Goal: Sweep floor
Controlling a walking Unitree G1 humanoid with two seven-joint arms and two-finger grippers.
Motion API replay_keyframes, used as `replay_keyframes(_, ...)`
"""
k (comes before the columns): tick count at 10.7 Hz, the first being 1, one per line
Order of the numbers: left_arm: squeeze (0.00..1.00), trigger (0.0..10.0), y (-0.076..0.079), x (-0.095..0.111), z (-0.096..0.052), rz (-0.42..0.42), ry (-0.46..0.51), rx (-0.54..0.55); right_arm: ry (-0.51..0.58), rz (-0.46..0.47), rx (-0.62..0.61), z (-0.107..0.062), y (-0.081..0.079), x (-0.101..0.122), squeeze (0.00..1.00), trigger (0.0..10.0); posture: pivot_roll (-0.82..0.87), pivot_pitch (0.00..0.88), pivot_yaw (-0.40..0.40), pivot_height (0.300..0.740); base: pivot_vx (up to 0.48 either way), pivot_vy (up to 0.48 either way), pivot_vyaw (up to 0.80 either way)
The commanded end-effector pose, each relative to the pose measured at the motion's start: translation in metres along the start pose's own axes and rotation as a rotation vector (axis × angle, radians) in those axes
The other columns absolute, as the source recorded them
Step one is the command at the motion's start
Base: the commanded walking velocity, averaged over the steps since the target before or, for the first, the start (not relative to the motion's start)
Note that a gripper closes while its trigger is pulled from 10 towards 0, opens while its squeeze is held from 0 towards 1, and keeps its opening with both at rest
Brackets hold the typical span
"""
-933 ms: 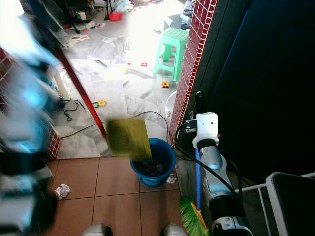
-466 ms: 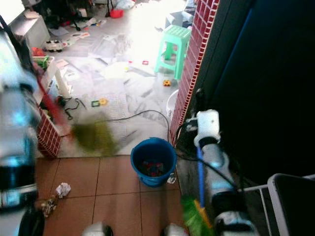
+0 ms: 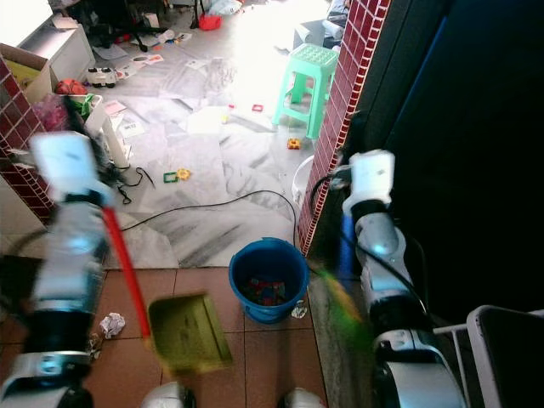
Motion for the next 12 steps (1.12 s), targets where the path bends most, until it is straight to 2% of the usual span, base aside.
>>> replay_keyframes(1, 0.00, 10.0, 0.004, 0.000, 0.000, 0.008, 0.025, 0.003, 0.018, 0.006, 0.001, 0.005, 0.002, 0.006, 0.00, 10.0, -0.05, 0.028, -0.031, 0.740, 0.000, 0.000, 0.00)
replay_keyframes(3, 0.00, 10.0, 0.019, -0.024, -0.007, -0.032, -0.045, -0.037, 0.037, 0.026, 0.025, 0.009, -0.003, 0.009, 0.00, 10.0, -0.06, 0.038, -0.030, 0.740, 0.000, 0.000, 0.00)
replay_keyframes(5, 0.00, 10.0, 0.041, -0.069, -0.019, -0.048, -0.215, -0.133, 0.041, 0.045, 0.057, 0.009, -0.014, 0.011, 0.00, 10.0, -0.07, 0.041, -0.034, 0.740, 0.000, 0.000, 0.00)
replay_keyframes(7, 0.00, 10.0, 0.047, -0.084, -0.026, -0.031, -0.267, -0.158, 0.030, 0.052, 0.081, 0.006, -0.020, 0.008, 0.00, 10.0, -0.06, 0.040, -0.042, 0.740, 0.000, 0.000, 0.00)
replay_keyframes(9, 0.00, 10.0, 0.051, -0.099, -0.033, -0.057, -0.311, -0.169, 0.001, 0.091, 0.151, 0.001, -0.032, 0.003, 0.00, 10.0, -0.07, 0.038, -0.044, 0.740, 0.000, 0.000, 0.00)
replay_keyframes(11, 0.00, 10.0, 0.057, -0.100, -0.034, -0.054, -0.305, -0.189, -0.028, 0.146, 0.274, -0.005, -0.044, -0.001, 0.00, 10.0, -0.09, 0.034, -0.033, 0.740, 0.000, 0.000, 0.00)
replay_keyframes(12, 0.00, 10.0, 0.062, -0.101, -0.033, -0.035, -0.290, -0.200, -0.062, 0.182, 0.394, -0.012, -0.053, -0.004, 0.00, 10.0, -0.10, 0.031, -0.027, 0.740, 0.000, 0.000, 0.00)
Point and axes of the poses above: a point about 5 cm out from each wrist's last joint towards the gripper, its own z axis pointing out of the wrist towards the gripper, its own x axis along the axis of the wrist's last joint, y = z × x, the point moved 1 cm from there along z, pointing out of the wrist towards the gripper, and after that the axes turned 13 degrees about -z, right-handed, at the moved point
